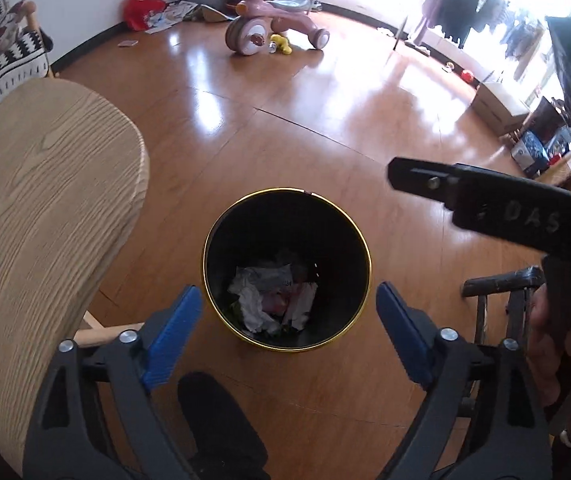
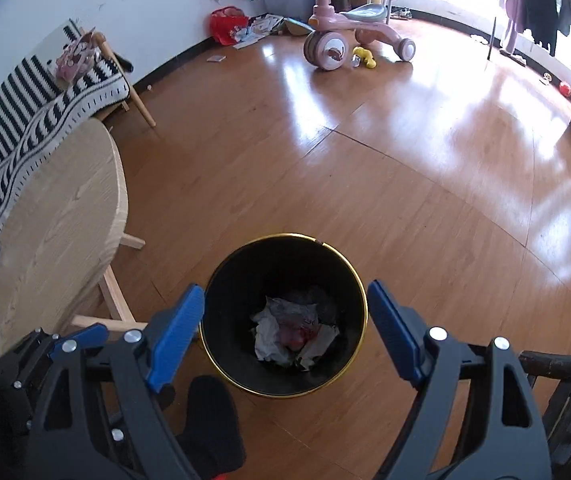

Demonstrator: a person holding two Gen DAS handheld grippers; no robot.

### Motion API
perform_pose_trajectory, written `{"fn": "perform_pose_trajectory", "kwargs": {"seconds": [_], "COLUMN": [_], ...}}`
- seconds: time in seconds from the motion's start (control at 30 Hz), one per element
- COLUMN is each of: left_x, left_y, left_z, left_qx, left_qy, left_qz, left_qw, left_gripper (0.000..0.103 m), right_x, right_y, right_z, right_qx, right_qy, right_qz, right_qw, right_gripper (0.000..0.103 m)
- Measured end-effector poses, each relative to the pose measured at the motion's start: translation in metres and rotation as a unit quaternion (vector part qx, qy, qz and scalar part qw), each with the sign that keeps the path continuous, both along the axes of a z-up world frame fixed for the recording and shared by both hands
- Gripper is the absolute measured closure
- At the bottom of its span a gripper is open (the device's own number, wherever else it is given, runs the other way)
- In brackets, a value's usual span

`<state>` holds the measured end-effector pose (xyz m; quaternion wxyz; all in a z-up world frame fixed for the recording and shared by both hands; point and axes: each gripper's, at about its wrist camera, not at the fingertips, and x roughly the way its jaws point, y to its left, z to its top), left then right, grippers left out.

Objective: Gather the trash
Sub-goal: 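Swing both tools back over the table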

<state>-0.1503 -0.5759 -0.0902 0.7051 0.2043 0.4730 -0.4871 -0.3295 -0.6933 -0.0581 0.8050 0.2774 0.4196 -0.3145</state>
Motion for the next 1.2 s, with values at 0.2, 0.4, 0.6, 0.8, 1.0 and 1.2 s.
{"fn": "perform_pose_trajectory", "kwargs": {"seconds": [0.2, 0.4, 0.6, 0.8, 1.0, 1.2], "left_x": [0.031, 0.101, 0.167, 0.212, 0.234, 0.244], "left_y": [0.042, 0.161, 0.334, 0.494, 0.602, 0.622], "left_z": [0.036, 0.106, 0.130, 0.118, 0.090, 0.081], "left_qx": [-0.042, -0.071, -0.069, -0.026, -0.049, -0.059], "left_qy": [0.001, -0.125, -0.160, -0.174, -0.127, -0.090], "left_qz": [0.071, 0.180, 0.297, 0.404, 0.495, 0.516], "left_qw": [0.9966, 0.9731, 0.9390, 0.8979, 0.8581, 0.8501], "left_gripper": [0.012, 0.011, 0.009, 0.008, 0.008, 0.008], "right_x": [0.014, 0.089, 0.214, 0.328, 0.391, 0.417], "right_y": [0.013, 0.078, 0.212, 0.368, 0.484, 0.525], "right_z": [0.042, 0.090, 0.106, 0.103, 0.085, 0.054], "right_qx": [-0.022, -0.039, -0.023, -0.007, -0.001, -0.004], "right_qy": [-0.025, -0.074, -0.099, -0.103, -0.093, -0.065], "right_qz": [0.009, 0.084, 0.217, 0.332, 0.394, 0.421], "right_qw": [0.999, 0.993, 0.971, 0.938, 0.914, 0.905], "right_gripper": [0.020, 0.018, 0.018, 0.018, 0.018, 0.018]}}
